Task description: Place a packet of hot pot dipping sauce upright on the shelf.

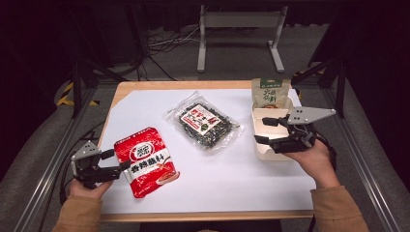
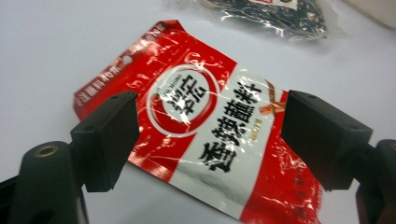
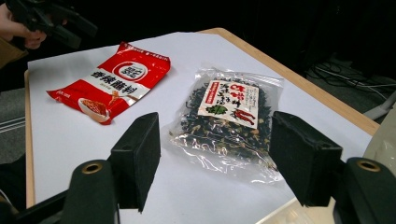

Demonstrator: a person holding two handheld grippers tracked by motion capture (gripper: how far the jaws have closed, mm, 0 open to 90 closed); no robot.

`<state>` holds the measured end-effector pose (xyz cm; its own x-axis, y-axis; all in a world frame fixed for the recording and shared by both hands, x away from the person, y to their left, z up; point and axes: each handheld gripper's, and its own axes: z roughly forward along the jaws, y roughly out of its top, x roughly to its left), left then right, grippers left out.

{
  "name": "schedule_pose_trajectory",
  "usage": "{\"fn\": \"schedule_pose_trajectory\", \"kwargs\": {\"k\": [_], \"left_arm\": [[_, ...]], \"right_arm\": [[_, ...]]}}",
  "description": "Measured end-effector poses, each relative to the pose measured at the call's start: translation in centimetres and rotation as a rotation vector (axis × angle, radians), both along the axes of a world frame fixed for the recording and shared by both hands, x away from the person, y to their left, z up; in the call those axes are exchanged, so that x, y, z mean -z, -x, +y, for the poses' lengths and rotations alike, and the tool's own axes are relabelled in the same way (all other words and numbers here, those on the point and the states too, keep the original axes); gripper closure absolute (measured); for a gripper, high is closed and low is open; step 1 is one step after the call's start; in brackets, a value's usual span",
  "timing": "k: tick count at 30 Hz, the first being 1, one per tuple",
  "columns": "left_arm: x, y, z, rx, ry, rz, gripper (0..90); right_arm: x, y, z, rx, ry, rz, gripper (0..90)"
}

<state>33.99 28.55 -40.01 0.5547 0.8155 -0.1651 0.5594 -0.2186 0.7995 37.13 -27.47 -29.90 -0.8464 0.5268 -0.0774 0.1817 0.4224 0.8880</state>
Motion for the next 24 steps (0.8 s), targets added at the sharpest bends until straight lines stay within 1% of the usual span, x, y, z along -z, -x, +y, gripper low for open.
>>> {"fn": "schedule_pose_trajectory", "kwargs": {"k": [1,2,3,4,6,7,9,10,12,15,19,20,21,24], "left_arm": [[0.0,-0.3,0.0,0.01,0.001,0.013,17.9],[0.0,-0.3,0.0,0.01,0.001,0.013,19.0],[0.0,-0.8,0.0,0.009,-0.017,0.028,19.0],[0.0,-1.1,0.1,0.003,-0.026,0.043,19.1],[0.1,-1.6,0.1,-0.013,-0.022,0.059,18.4],[0.1,-1.9,0.1,-0.032,-0.028,0.054,18.4],[0.1,-2.4,0.3,-0.056,-0.035,0.04,18.1],[0.1,-2.6,0.4,-0.068,-0.032,0.041,17.2],[0.2,-3.2,0.8,-0.086,-0.015,0.042,14.9],[0.5,-4.2,1.5,-0.114,0.008,0.051,15.3],[0.9,-5.2,2.0,-0.136,0.021,0.067,16.3],[0.9,-5.2,2.0,-0.136,0.021,0.067,16.5],[1.0,-5.4,2.1,-0.141,0.023,0.073,16.5],[1.4,-6.1,2.3,-0.152,0.04,0.083,17.4]], "right_arm": [[0.2,0.1,0.1,-0.001,-0.002,-0.006,33.5],[0.2,0.1,0.1,-0.001,-0.002,-0.006,33.5],[0.3,0.2,0.2,-0.002,-0.005,-0.008,33.5],[0.4,0.3,0.3,-0.003,-0.002,-0.008,33.5],[0.6,0.5,0.4,-0.01,-0.016,-0.011,33.6],[0.7,0.5,0.5,-0.014,-0.018,-0.01,33.6],[0.8,0.6,0.7,-0.018,-0.002,-0.006,33.7],[0.9,0.6,0.8,-0.019,-0.002,-0.006,33.7],[1.0,0.6,0.9,-0.022,0.0,-0.003,33.7],[1.3,0.7,1.0,-0.027,0.003,0.002,33.7],[1.5,0.6,1.2,-0.032,0.006,0.008,34.4],[1.5,0.6,1.2,-0.032,0.006,0.008,34.4],[1.5,0.7,1.2,-0.033,0.006,0.012,36.0],[1.7,0.7,1.4,-0.045,0.009,0.013,36.4]]}}
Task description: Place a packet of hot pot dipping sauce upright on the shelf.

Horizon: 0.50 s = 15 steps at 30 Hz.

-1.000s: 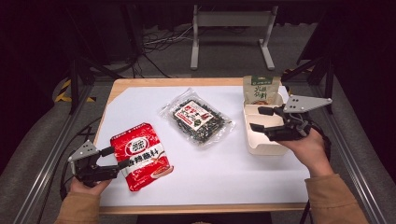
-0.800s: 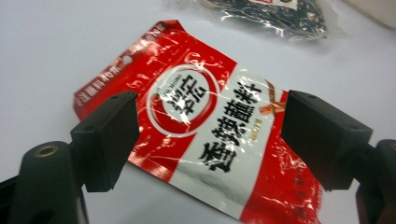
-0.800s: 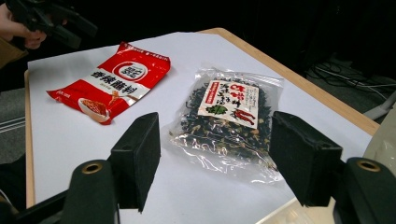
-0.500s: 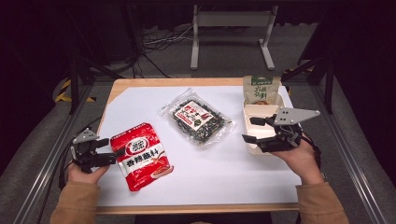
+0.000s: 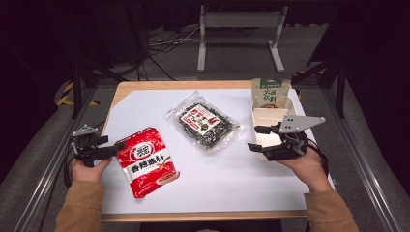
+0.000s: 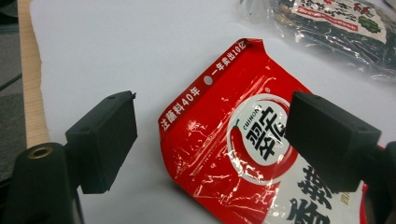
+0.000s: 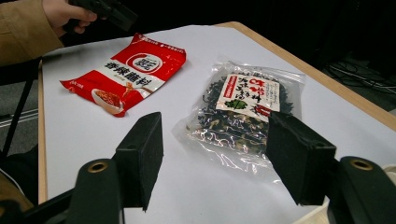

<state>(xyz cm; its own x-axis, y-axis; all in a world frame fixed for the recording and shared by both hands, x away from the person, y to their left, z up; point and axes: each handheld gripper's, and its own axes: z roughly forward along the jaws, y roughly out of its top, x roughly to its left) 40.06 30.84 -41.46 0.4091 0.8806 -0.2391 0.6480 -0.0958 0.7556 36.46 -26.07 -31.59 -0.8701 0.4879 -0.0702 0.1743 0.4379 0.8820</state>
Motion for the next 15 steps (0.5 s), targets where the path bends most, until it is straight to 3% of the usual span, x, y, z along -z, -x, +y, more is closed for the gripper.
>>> {"fn": "schedule_pose_trajectory", "kwargs": {"k": [11,15], "left_arm": [[1.3,-1.6,0.5,-0.021,0.015,0.05,21.4],[1.8,-2.2,0.7,0.003,0.036,0.077,22.0]], "right_arm": [[0.3,-0.1,0.2,-0.055,-0.015,0.017,42.3],[0.5,-0.2,0.4,-0.063,-0.008,0.024,43.2]]}}
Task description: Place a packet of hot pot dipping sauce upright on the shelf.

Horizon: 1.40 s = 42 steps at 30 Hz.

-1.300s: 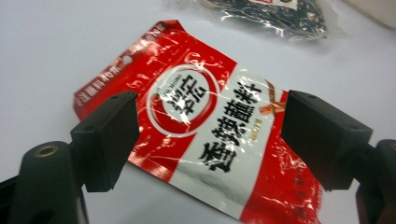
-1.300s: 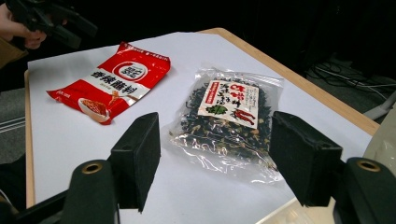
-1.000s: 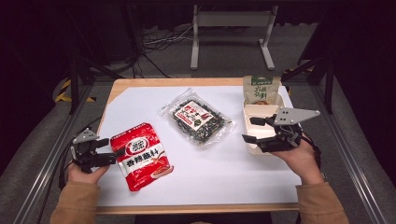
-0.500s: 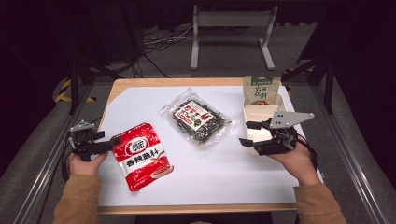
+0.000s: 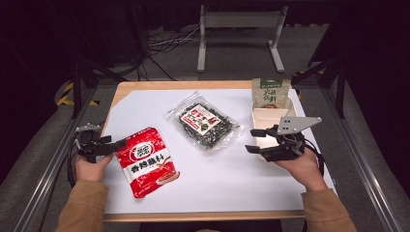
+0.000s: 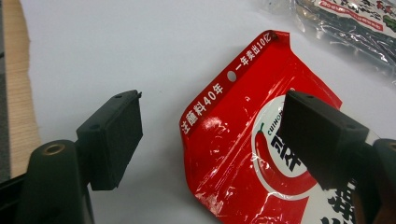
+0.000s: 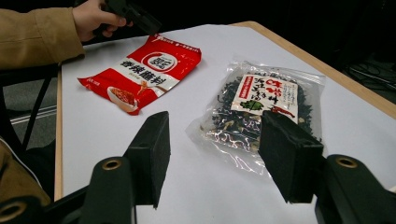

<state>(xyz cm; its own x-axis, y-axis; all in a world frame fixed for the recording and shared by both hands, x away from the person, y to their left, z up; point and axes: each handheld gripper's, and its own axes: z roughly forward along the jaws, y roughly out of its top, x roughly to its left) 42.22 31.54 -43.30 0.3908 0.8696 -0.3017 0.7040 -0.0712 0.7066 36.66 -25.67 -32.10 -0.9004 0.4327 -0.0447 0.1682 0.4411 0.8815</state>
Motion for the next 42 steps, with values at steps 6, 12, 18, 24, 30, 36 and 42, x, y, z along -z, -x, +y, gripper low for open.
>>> {"fn": "schedule_pose_trajectory", "kwargs": {"k": [6,12,18,24,30,36,42], "left_arm": [[0.5,-0.5,0.1,0.005,0.042,0.028,23.8],[1.1,-0.8,0.0,0.021,0.027,0.065,25.6],[1.7,-1.1,0.1,0.043,0.056,0.103,27.1],[1.8,-1.0,-0.1,0.059,0.054,0.099,28.2],[1.6,-0.6,-0.6,0.131,0.024,0.104,35.1],[1.1,0.1,-0.6,0.141,0.06,0.087,35.0],[0.1,1.4,-0.7,0.173,0.086,0.051,36.2]], "right_arm": [[0.2,0.0,0.2,-0.01,0.0,0.004,43.2],[0.4,-0.1,0.2,-0.026,-0.004,0.008,43.6],[0.5,-0.1,0.2,-0.036,-0.006,0.02,44.0],[0.6,-0.1,0.2,-0.041,-0.006,0.015,43.8],[0.6,-0.1,0.2,-0.045,-0.012,0.013,43.7],[0.7,-0.1,0.3,-0.047,-0.012,0.012,43.7],[0.7,0.0,0.6,-0.056,-0.006,0.011,43.8]]}}
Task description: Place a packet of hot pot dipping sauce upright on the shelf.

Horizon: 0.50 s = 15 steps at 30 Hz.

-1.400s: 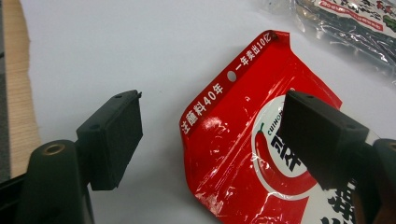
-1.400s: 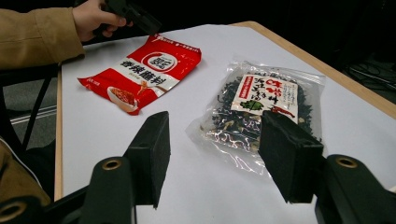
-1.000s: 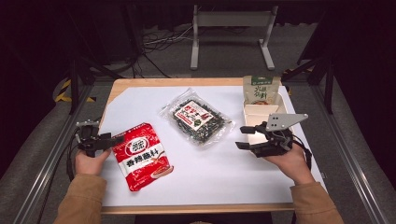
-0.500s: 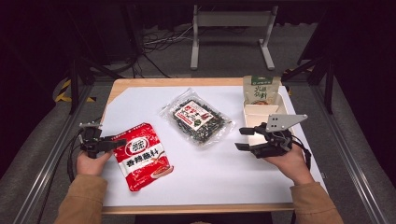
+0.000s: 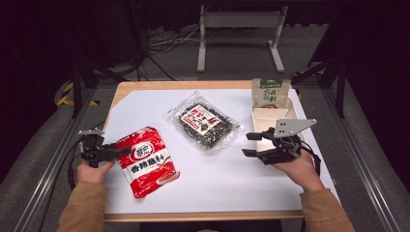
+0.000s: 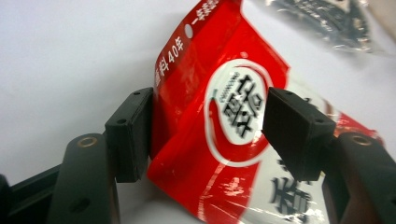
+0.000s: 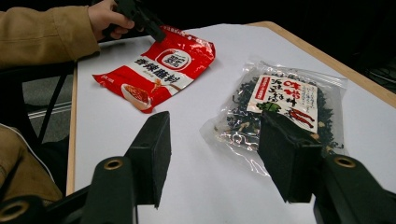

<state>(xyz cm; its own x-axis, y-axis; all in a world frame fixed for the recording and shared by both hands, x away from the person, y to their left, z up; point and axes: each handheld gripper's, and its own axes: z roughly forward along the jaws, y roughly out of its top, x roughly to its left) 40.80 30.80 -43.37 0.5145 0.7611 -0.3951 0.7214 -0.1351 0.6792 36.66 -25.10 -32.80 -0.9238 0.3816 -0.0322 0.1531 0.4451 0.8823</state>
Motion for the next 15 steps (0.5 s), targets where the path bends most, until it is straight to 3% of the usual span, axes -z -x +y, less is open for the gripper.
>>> {"fn": "schedule_pose_trajectory", "kwargs": {"k": [3,9,15], "left_arm": [[-0.3,0.6,-0.3,0.041,0.012,-0.01,40.2],[0.0,0.4,-0.2,0.037,0.018,0.012,45.5],[0.7,0.1,-0.6,0.023,-0.03,0.038,58.6]], "right_arm": [[0.1,0.0,0.0,-0.002,0.0,0.001,43.8],[0.2,0.0,0.3,-0.012,0.002,-0.002,43.8],[0.3,0.0,0.6,-0.024,0.005,-0.006,43.8]]}}
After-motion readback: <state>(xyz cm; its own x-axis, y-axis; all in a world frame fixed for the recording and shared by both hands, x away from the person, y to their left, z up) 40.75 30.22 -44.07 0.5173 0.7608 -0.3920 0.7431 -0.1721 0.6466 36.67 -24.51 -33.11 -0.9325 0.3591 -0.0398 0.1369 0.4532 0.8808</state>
